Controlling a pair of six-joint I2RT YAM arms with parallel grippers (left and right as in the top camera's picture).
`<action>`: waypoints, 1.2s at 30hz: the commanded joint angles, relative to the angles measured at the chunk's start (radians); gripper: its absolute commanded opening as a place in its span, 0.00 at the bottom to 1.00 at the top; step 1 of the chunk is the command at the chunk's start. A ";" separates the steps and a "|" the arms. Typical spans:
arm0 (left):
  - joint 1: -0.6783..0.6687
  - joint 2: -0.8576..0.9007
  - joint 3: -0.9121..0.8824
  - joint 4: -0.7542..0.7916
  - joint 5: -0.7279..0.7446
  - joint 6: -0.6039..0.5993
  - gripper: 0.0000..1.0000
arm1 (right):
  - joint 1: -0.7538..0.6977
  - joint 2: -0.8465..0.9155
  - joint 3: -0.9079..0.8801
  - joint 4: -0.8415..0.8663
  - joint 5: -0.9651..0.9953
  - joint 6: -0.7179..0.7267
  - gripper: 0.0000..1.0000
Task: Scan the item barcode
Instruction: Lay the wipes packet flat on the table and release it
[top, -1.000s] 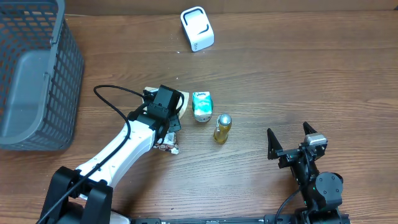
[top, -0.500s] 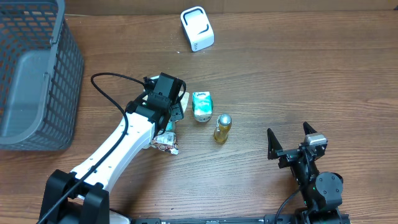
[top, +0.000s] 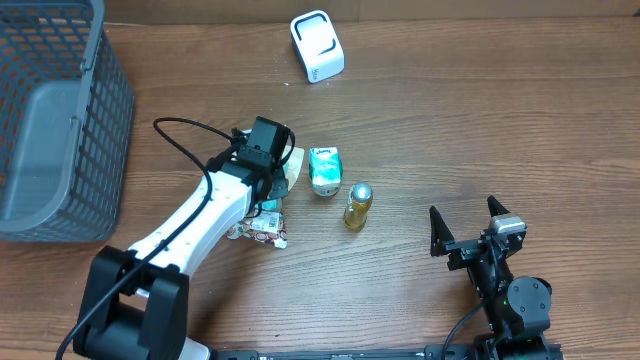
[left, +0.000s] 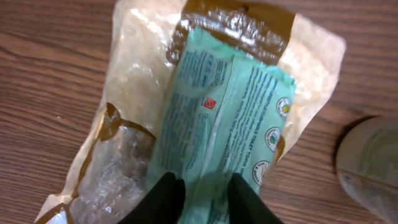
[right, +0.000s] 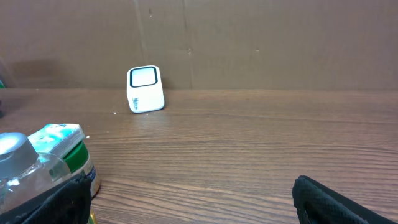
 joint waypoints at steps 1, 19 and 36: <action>0.005 0.035 0.016 -0.017 0.016 0.039 0.29 | -0.004 0.001 -0.010 0.002 0.008 -0.004 1.00; 0.014 0.039 0.152 -0.105 0.020 0.092 0.63 | -0.004 0.001 -0.010 0.002 0.008 -0.004 1.00; 0.256 0.034 0.399 -0.348 0.017 0.253 0.96 | -0.004 0.001 -0.010 0.002 0.008 -0.004 1.00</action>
